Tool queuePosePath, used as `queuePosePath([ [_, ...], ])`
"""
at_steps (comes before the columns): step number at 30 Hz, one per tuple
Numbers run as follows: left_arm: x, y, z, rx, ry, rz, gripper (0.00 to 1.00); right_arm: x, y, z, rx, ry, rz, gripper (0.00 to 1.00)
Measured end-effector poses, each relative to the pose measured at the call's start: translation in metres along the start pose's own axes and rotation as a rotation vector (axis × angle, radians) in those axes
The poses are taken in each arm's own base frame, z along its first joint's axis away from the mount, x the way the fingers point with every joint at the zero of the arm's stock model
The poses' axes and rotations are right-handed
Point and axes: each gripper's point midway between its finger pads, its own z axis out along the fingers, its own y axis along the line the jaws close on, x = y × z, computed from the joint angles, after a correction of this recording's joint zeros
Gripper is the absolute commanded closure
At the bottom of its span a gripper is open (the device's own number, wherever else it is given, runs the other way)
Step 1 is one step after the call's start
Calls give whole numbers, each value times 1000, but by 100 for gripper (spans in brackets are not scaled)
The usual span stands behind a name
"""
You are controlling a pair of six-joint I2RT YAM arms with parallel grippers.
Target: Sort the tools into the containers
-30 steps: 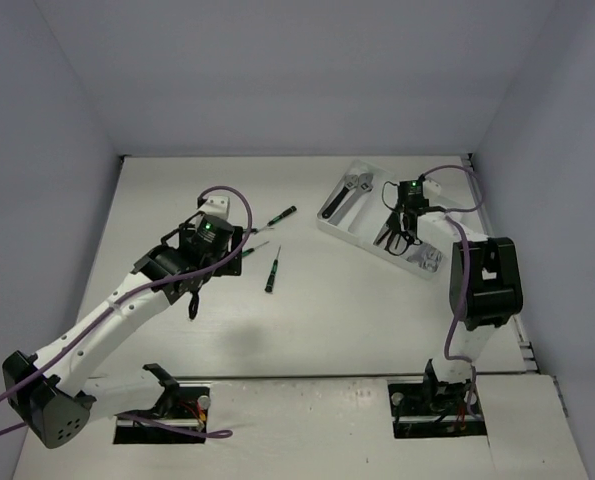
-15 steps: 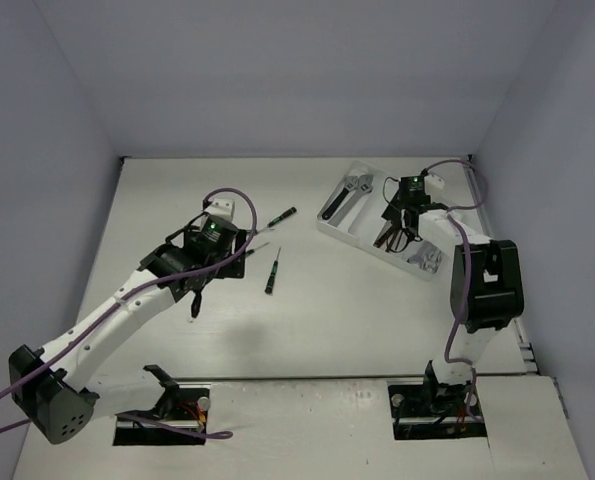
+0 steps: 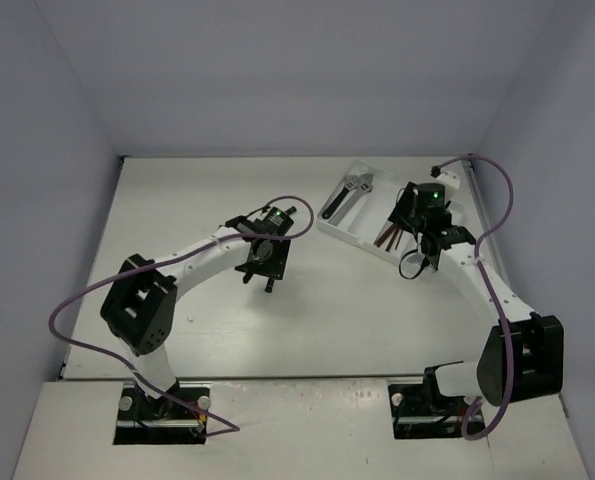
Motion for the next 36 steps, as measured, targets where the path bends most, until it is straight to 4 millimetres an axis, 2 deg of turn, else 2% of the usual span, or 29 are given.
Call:
queuePosePath([
  [4, 8, -7, 28, -13, 63, 6, 46, 18, -9, -8, 1, 35, -13, 48],
  [8, 21, -11, 49, -17, 123, 9, 54, 23, -15, -21, -10, 35, -13, 47],
  [9, 20, -14, 50, -9, 126, 5, 61, 22, -16, -25, -14, 30, -11, 47],
  [10, 17, -17, 51, 1, 119, 1, 63, 19, -16, -28, -18, 22, -9, 47],
  [12, 14, -21, 54, 13, 115, -6, 86, 14, -17, -34, -26, 5, -5, 47],
  [15, 9, -25, 55, 28, 107, -1, 100, 7, -17, -42, -39, -20, 0, 47],
  [19, 0, -32, 52, 49, 85, 24, 100, 8, -17, -50, -57, -28, 4, 46],
  [22, -22, -45, 42, 100, 29, 63, 100, 13, -18, -55, -66, -17, 4, 46],
  [24, -45, -59, 32, 157, -36, 92, 100, 16, -20, -59, -70, -10, 6, 46],
  [31, -147, -123, -15, 351, -307, 201, 100, 22, -21, -73, -94, -1, 15, 46],
  [34, -179, -155, -15, 414, -386, 250, 100, 24, -20, -79, -114, -1, 26, 46],
  [36, -188, -173, -5, 440, -403, 281, 100, 28, -20, -83, -125, 7, 34, 46],
])
